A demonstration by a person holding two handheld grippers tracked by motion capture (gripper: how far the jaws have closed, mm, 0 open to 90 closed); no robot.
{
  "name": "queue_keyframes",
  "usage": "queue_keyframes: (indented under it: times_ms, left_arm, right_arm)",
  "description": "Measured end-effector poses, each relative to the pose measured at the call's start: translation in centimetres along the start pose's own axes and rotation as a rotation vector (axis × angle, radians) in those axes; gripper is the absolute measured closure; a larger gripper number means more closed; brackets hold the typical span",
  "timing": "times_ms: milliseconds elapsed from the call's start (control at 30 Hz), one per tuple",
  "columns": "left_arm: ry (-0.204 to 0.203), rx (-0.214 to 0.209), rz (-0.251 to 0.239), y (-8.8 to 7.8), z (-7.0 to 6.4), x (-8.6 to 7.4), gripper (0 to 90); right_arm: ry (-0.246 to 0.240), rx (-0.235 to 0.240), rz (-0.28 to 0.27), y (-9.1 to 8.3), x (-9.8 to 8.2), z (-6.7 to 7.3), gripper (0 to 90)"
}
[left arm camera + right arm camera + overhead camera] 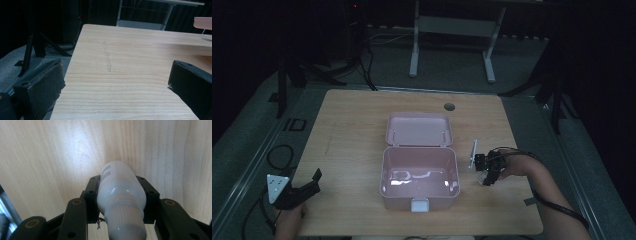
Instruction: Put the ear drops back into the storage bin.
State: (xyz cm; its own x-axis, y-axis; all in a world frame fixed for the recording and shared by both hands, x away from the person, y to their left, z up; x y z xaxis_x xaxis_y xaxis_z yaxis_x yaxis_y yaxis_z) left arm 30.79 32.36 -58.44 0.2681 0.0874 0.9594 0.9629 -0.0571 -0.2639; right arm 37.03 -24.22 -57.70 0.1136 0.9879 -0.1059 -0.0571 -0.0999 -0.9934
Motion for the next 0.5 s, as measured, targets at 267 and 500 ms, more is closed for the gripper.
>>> queue_keyframes:
  times_ms: [267, 500]
  left_arm:
    - [0.000, 0.000, 0.000, 0.0, 0.0, 0.0, 0.5]
    - [0.001, 0.000, -0.001, 0.0, 0.0, 0.0, 0.5]
  right_arm:
    - [-0.092, -0.038, 0.002, -1.0, 0.5, 1.1, 59.5]
    - [-0.182, -0.031, 0.028, -1.3, 0.9, 2.7, 59.5]
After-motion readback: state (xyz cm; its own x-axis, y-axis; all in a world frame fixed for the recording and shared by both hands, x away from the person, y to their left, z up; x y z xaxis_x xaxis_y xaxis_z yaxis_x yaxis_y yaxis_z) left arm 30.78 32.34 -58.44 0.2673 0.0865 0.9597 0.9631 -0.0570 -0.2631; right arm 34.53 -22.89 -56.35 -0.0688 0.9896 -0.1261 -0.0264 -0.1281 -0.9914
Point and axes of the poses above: each handheld gripper's, and its own axes: y roughly forward along the jaws, x roughly out of its top, z roughly to its left, the point moved 9 cm from there along y, roughly forward along the jaws, and after that the axes turned 1 degree about z, right-handed, at the moved point
